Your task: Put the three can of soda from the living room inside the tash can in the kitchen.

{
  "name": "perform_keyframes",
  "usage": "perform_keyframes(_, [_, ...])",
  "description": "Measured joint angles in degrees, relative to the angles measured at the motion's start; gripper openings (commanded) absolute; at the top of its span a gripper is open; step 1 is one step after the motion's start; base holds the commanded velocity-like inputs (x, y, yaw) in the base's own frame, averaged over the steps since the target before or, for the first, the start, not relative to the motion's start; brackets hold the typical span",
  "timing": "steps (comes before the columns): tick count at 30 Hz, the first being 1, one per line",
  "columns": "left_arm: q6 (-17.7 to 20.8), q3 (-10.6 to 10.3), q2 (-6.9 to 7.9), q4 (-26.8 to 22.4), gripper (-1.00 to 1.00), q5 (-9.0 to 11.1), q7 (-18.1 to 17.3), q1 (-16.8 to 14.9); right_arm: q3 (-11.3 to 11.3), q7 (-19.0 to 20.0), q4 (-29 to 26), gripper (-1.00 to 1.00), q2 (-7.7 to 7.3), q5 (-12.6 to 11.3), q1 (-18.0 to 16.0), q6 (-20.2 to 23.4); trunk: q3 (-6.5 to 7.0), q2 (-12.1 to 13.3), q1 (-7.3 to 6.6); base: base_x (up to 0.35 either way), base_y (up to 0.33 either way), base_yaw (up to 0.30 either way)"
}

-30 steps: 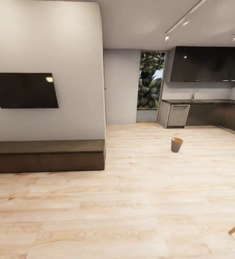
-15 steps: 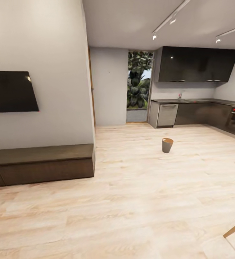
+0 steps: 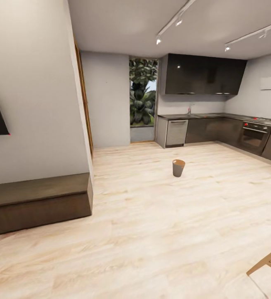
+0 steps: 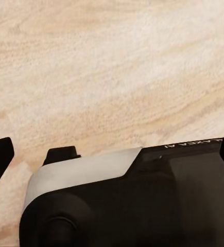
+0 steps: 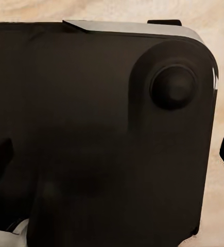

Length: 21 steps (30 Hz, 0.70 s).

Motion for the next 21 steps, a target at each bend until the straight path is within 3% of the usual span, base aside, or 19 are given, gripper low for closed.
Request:
perform_keyframes(6, [-0.05, 0.06, 0.05, 0.16, 1.00, 0.06, 0.06, 0.00, -0.01, -0.31, -0.83, 1.00, -0.02, 0.04, -0.01, 0.00, 0.00, 0.00, 0.00, 0.343, 0.000, -0.069])
perform_keyframes(14, [-0.07, 0.08, 0.12, -0.10, 1.00, 0.09, 0.03, 0.00, 0.14, -0.38, -7.09, 1.00, 0.04, 0.34, -0.06, 1.95, 0.00, 0.00, 0.00, 0.343, 0.000, -0.011])
perform_keyframes(19, [-0.03, 0.29, 0.11, -0.17, 1.00, 0.15, -0.01, 0.00, 0.22, -0.38, -14.10, 1.00, -0.04, 0.54, -0.20, 9.78, 0.00, 0.00, 0.00, 0.343, 0.000, -0.002])
perform_keyframes(20, [0.12, 0.34, 0.11, -0.21, 1.00, 0.21, -0.06, 0.00, 0.21, -0.39, -19.11, 1.00, -0.06, 0.49, -0.23, 14.87, 0.01, 0.00, 0.00, 0.343, 0.000, -0.001])
perform_keyframes(21, [0.22, 0.36, 0.08, -0.21, 1.00, 0.24, -0.08, -0.02, 0.20, -0.39, -21.27, 1.00, -0.07, 0.42, -0.20, 16.73, 0.00, 0.00, 0.00, 0.343, 0.000, 0.000])
